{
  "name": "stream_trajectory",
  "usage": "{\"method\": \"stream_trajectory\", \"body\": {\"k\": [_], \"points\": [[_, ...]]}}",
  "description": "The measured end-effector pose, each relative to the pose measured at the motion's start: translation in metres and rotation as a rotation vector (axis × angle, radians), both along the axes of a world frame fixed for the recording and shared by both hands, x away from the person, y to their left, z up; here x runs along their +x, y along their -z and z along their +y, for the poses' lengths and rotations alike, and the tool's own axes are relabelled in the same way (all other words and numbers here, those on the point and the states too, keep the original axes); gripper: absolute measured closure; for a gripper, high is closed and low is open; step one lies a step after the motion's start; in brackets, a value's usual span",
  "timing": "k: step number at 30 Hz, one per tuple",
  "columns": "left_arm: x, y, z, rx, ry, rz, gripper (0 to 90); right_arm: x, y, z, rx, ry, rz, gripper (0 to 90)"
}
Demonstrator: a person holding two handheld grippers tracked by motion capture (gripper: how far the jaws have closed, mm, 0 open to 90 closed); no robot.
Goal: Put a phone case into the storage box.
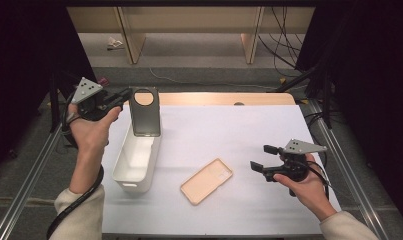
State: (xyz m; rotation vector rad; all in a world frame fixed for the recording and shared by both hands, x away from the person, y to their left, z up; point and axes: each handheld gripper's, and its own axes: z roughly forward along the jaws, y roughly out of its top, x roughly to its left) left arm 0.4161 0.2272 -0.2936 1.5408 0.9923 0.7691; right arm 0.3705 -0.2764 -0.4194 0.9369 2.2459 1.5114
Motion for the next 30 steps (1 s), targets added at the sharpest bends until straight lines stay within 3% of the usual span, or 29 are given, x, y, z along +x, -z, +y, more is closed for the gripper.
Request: {"method": "stream_trajectory", "body": {"k": [30], "points": [[0.0028, 0.0047, 0.0083, 0.021, -0.043, -0.005, 84.0, -0.0004, 0.0, 0.0008, -0.003, -0.006, 0.0, 16.9]]}}
